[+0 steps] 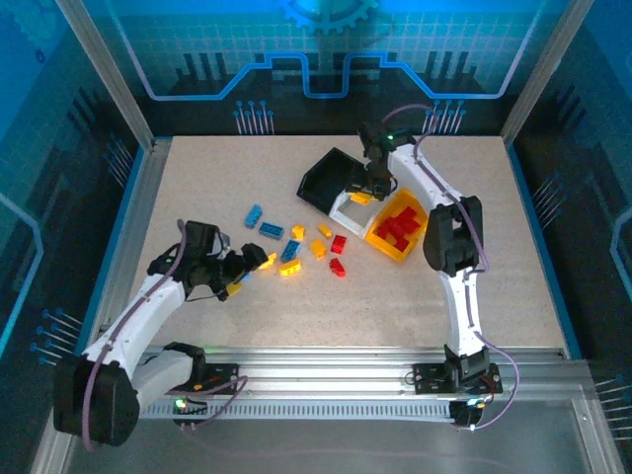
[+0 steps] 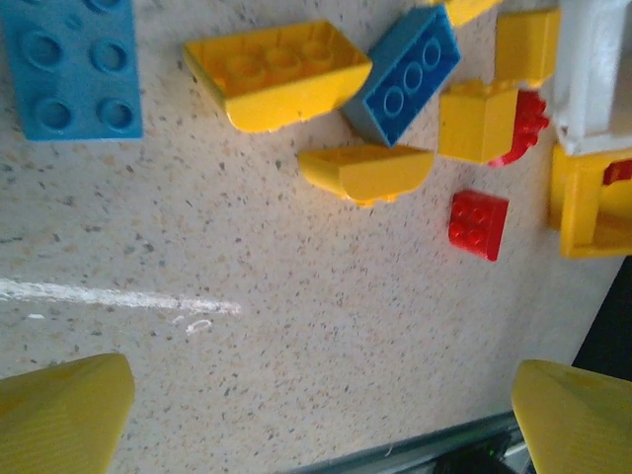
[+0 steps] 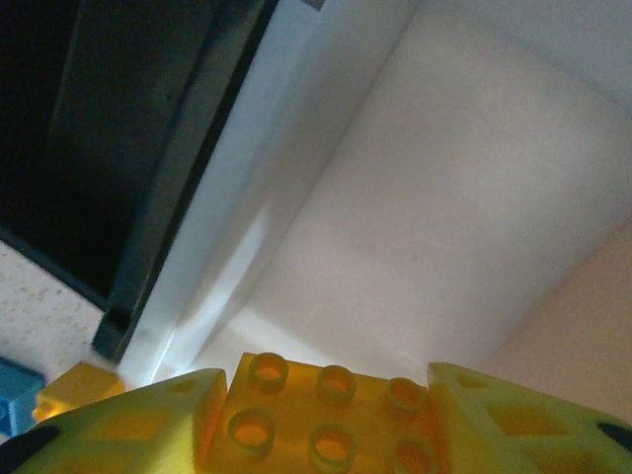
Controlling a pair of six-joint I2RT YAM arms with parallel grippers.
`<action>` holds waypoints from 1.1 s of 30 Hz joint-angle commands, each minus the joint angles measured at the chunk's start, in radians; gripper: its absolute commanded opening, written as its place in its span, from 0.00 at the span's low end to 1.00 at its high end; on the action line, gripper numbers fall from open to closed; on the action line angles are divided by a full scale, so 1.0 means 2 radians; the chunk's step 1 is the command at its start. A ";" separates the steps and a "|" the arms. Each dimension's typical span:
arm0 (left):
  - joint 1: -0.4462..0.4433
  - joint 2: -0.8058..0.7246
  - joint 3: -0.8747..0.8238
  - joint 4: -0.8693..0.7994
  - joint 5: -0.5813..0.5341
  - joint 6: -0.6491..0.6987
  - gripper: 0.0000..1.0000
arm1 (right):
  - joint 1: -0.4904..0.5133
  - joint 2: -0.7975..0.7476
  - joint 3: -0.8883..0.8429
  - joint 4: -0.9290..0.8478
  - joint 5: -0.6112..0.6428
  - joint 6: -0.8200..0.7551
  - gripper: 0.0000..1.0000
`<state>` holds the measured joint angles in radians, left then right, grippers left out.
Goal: Sort the legos into containers by color
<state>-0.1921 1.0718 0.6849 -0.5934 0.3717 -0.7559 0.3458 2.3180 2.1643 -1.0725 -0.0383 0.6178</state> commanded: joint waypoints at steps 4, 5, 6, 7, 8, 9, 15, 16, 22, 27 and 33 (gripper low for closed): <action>-0.027 0.037 0.039 -0.019 -0.026 0.028 0.99 | -0.007 0.026 0.042 -0.031 -0.015 -0.016 0.61; -0.034 0.048 0.048 -0.024 -0.036 0.035 0.99 | -0.008 0.024 0.042 -0.031 -0.014 -0.017 0.63; -0.041 0.061 0.059 -0.033 -0.049 0.045 0.99 | -0.009 0.021 0.041 -0.032 -0.013 -0.018 0.65; -0.048 0.074 0.072 -0.045 -0.064 0.054 0.99 | -0.010 0.017 0.039 -0.033 -0.013 -0.020 0.66; -0.055 0.091 0.086 -0.059 -0.083 0.063 0.99 | -0.011 0.011 0.036 -0.034 -0.013 -0.023 0.67; -0.061 0.108 0.098 -0.071 -0.096 0.072 0.99 | -0.012 0.007 0.029 -0.033 -0.012 -0.024 0.68; -0.085 0.177 0.155 -0.077 -0.124 0.121 0.99 | -0.011 -0.078 -0.049 -0.009 -0.017 -0.027 0.70; -0.086 0.186 0.164 -0.076 -0.128 0.134 0.99 | -0.010 -0.094 -0.068 -0.005 -0.018 -0.025 0.70; -0.088 0.245 0.229 -0.116 -0.179 0.256 0.83 | -0.004 -0.192 -0.197 0.024 -0.031 -0.016 0.70; -0.089 0.269 0.250 -0.131 -0.221 0.347 0.75 | -0.004 -0.257 -0.286 0.037 -0.026 -0.006 0.69; -0.089 0.295 0.234 -0.125 -0.260 0.396 0.75 | -0.002 -0.281 -0.320 0.030 -0.024 0.002 0.69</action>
<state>-0.3630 1.6440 1.1625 -0.8162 -0.0898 -0.0681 0.3336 1.7931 1.5414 -1.0115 -0.0860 0.5987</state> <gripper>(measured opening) 0.754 0.688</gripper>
